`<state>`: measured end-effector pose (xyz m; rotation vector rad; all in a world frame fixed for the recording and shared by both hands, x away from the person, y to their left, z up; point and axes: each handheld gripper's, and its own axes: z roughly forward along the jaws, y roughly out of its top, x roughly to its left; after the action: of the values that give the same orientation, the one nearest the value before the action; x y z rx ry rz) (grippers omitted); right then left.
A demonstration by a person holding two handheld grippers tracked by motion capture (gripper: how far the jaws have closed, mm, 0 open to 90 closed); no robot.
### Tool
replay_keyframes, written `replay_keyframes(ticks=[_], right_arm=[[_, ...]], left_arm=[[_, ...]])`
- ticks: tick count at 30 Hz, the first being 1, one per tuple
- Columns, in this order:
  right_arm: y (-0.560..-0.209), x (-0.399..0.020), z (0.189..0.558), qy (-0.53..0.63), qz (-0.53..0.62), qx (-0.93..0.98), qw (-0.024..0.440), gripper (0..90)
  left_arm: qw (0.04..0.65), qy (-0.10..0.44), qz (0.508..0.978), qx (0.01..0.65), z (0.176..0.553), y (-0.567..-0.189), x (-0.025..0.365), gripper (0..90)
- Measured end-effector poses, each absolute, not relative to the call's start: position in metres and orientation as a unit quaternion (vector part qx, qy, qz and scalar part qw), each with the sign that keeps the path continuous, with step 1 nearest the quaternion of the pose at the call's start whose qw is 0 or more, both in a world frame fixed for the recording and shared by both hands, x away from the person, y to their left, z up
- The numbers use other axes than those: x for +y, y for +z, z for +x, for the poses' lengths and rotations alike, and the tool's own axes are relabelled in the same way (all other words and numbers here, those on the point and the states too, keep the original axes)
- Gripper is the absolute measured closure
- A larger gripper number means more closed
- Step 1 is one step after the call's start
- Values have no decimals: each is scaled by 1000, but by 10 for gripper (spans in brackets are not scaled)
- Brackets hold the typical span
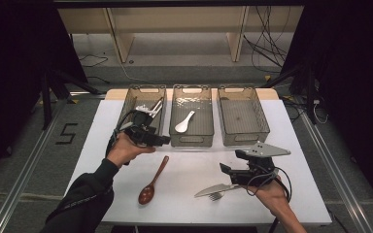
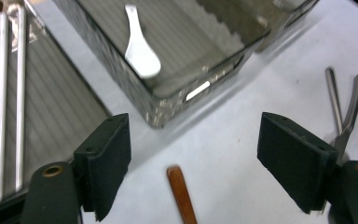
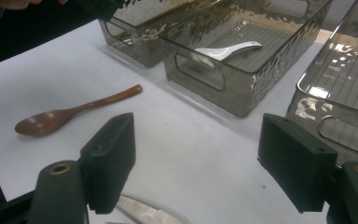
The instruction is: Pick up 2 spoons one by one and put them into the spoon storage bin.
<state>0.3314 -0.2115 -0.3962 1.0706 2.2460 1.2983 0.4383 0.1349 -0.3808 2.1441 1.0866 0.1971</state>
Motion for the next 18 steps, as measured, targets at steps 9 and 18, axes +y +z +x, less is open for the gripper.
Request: replay_keyframes(ticks=[9,18], right_arm=[[-396,-212,331,457,375,789,168,283],[-396,-211,331,457,373,789,169,283]], left_arm=[[325,62,837,436,424,-398,144,214],[275,47,851,445,413,-424,146,232]])
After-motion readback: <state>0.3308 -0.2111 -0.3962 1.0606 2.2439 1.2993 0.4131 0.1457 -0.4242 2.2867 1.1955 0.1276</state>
